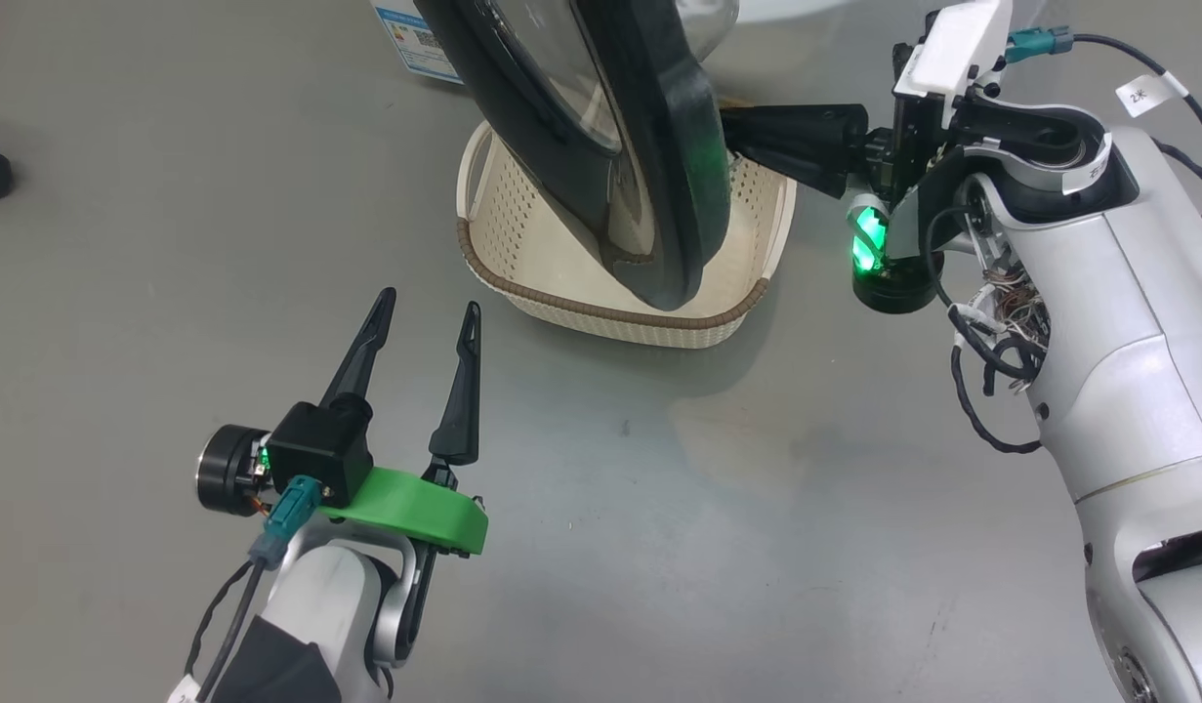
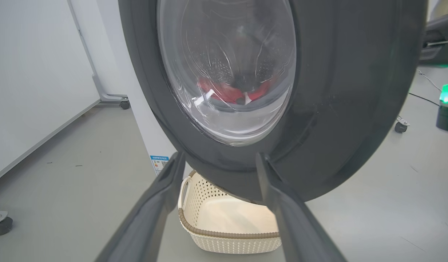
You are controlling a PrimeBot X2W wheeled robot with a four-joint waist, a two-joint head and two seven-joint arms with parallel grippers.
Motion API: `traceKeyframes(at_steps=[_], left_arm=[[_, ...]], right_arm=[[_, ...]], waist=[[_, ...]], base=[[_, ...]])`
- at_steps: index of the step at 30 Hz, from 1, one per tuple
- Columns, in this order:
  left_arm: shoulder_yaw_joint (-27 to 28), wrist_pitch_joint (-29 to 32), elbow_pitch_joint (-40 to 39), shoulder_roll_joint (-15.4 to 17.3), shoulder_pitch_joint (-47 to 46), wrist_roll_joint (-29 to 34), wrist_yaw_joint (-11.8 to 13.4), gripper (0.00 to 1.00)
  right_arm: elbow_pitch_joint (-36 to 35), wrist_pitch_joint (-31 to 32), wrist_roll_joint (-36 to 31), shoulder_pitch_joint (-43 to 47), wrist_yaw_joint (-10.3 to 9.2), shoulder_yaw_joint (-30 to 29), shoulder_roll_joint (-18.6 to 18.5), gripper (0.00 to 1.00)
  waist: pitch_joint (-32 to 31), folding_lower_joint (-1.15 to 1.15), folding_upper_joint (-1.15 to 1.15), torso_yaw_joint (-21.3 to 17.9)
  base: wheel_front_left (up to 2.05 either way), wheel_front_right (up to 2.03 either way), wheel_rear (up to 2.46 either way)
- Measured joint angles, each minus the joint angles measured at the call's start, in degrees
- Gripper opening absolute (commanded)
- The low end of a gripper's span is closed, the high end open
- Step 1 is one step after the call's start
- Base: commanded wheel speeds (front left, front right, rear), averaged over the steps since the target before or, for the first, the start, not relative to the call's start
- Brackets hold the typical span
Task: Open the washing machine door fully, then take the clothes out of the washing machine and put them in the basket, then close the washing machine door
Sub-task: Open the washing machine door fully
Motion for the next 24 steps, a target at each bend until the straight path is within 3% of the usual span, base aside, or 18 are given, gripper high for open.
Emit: traceKeyframes(at_steps=[24], left_arm=[[-0.8,0.0,0.1,0.0,1.2,0.0,0.2,1.0]], right_arm=[[-7.3,-5.3,15.6,4.5,-0.11,15.4,0.1,0.0]], waist=[[-1.1,0.0,0.0,0.5]], base=[[0.0,0.0,0.0]])
